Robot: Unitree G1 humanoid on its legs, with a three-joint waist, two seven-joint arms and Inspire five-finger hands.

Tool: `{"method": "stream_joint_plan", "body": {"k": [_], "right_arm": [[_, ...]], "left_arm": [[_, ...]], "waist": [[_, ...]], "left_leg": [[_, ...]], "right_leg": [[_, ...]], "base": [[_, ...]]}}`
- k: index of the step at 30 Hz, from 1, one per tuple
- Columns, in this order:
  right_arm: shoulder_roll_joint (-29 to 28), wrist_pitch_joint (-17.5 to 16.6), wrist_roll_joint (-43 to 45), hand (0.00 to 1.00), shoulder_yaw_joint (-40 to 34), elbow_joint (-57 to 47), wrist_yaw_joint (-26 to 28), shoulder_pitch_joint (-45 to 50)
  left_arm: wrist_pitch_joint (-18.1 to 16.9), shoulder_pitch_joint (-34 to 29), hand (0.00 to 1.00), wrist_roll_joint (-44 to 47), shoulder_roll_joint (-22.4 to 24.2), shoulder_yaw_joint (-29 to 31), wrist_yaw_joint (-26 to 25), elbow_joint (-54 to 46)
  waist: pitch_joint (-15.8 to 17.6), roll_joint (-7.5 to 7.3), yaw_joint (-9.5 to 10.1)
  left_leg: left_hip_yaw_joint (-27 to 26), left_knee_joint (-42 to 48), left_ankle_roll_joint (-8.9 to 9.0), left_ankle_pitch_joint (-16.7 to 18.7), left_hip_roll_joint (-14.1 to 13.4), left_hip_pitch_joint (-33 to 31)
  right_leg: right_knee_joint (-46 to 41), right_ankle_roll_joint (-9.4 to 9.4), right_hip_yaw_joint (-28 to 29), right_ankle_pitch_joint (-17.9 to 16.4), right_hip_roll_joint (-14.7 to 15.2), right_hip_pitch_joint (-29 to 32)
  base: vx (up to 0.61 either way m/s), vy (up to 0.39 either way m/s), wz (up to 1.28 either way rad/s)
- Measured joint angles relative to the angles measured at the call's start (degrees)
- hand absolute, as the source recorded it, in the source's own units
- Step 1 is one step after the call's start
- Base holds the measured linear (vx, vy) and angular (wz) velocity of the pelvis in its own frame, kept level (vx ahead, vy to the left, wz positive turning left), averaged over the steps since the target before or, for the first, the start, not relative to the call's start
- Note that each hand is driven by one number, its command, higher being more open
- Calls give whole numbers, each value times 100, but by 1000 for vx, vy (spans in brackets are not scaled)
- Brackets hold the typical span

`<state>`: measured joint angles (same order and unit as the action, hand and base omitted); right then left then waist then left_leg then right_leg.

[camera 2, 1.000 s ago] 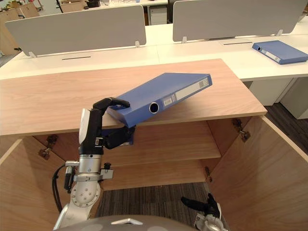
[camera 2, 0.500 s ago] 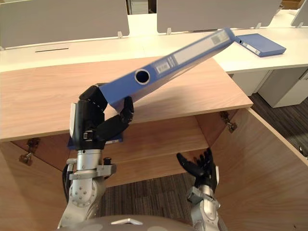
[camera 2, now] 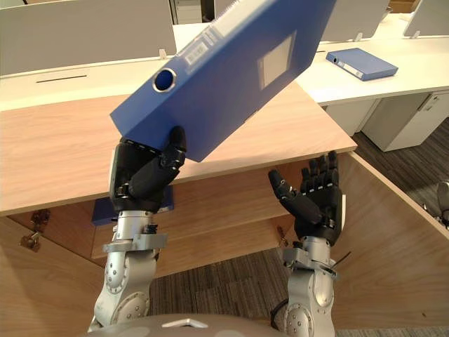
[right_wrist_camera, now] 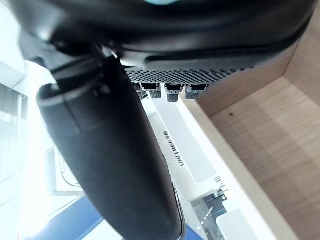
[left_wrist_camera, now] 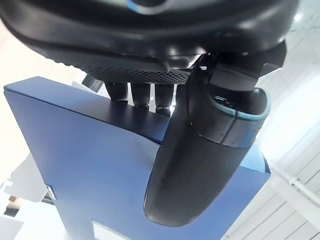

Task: Walk over to the cabinet, pick up the folder, carry it to the office cabinet, place the folder inside the office cabinet, then close the office cabinet door

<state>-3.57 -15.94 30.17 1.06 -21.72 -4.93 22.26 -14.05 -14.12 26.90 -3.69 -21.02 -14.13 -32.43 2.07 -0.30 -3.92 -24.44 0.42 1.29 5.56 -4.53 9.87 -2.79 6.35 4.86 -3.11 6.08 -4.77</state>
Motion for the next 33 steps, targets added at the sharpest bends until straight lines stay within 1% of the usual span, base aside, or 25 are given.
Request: {"method": "stream_joint_plan", "body": {"k": [3, 8, 12, 15, 19, 25, 30, 33], "right_arm": [[98, -48, 117, 100, 38, -126, 102, -242], [238, -93, 139, 100, 73, -135, 251, -691], [456, -99, 142, 100, 153, -135, 364, -898], [555, -103, 143, 100, 208, -134, 400, -1037], [597, -103, 146, 100, 229, -125, 477, -1288], [677, -104, 158, 100, 203, -90, 539, -1518], [721, -106, 416, 100, -8, 243, 708, -1735], [745, -110, 639, 100, -15, 295, 819, -1763]], "left_arm": [[-34, 163, 0, 409, 4, 1, 192, 64], [-93, 384, 0, 1076, 4, -1, 709, 286], [-94, 448, 0, 1403, 6, -10, 974, 527], [-93, 460, 0, 1543, 6, -25, 1091, 665], [-87, 654, 0, 1776, 5, -35, 1215, 1007], [-81, 664, 0, 2202, 4, -70, 1487, 1052], [-23, 813, 0, 2500, -4, -171, 1718, 1426], [-5, 825, 0, 2652, -17, -217, 1815, 1489]], "waist": [[-6, 5, 0], [-79, 9, 6], [-152, 37, 13], [-154, 35, 13], [-175, 3, 20], [-223, -70, 22], [-261, -109, 33], [-277, -118, 33]], "left_leg": [[-6, 71, -3, 2, 0, -90], [0, 120, -8, 0, 19, -107], [9, 119, -36, -18, 50, -120], [29, 117, -74, -46, 68, -159], [126, 82, -108, -104, 101, -204], [166, -35, -147, -194, 166, -199], [250, -229, -211, -323, 262, -178], [275, -342, -211, -385, 294, -139]], "right_leg": [[13, 14, 32, 77, 7, 63], [53, 32, 43, 139, 32, 56], [83, 43, 41, 156, 63, 50], [94, 52, 32, 183, 81, 57], [106, 69, -23, 214, 115, 58], [130, 89, -68, 242, 161, 62], [163, 119, -159, 307, 220, 60], [163, 119, -184, 308, 232, 59]], "base": [[-49, -16, -6], [-50, -15, -2], [-16, -6, 0], [-17, -6, 3], [-30, -5, 11], [-13, -1, 4], [-38, 12, 9], [-36, 9, 5]]}}
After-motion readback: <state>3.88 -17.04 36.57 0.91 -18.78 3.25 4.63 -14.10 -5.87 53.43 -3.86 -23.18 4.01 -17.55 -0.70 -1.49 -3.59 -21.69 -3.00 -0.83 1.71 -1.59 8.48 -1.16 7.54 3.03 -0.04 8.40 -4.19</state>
